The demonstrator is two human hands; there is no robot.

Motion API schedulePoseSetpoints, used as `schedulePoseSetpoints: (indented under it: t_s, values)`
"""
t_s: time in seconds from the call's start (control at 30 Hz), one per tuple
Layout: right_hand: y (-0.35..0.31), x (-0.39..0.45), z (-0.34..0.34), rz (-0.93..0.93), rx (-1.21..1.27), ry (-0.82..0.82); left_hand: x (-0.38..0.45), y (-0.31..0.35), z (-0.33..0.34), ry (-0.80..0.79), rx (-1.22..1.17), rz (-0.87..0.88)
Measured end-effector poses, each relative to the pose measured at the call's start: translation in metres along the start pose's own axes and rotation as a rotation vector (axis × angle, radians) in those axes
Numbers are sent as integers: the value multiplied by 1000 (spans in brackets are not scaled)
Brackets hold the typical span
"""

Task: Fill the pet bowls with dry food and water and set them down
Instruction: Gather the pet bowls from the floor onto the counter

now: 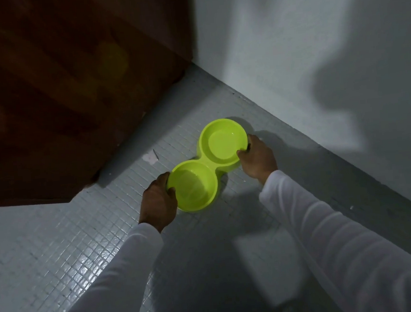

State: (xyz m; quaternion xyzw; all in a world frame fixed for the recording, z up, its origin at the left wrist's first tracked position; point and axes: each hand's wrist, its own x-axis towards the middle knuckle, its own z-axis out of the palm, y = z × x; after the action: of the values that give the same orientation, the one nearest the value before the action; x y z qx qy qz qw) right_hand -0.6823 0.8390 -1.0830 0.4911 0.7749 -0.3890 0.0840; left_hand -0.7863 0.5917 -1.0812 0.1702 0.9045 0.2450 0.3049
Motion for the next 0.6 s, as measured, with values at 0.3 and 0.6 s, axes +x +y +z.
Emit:
schedulePoseSetpoints:
  t_s: [0.3,0.6]
  values:
    - [-4,-15,-7,84,223,48,2,5,-9,44,7,28]
    - [15,-40,-11,214,751,-73,16,16,-29,47,-29,109]
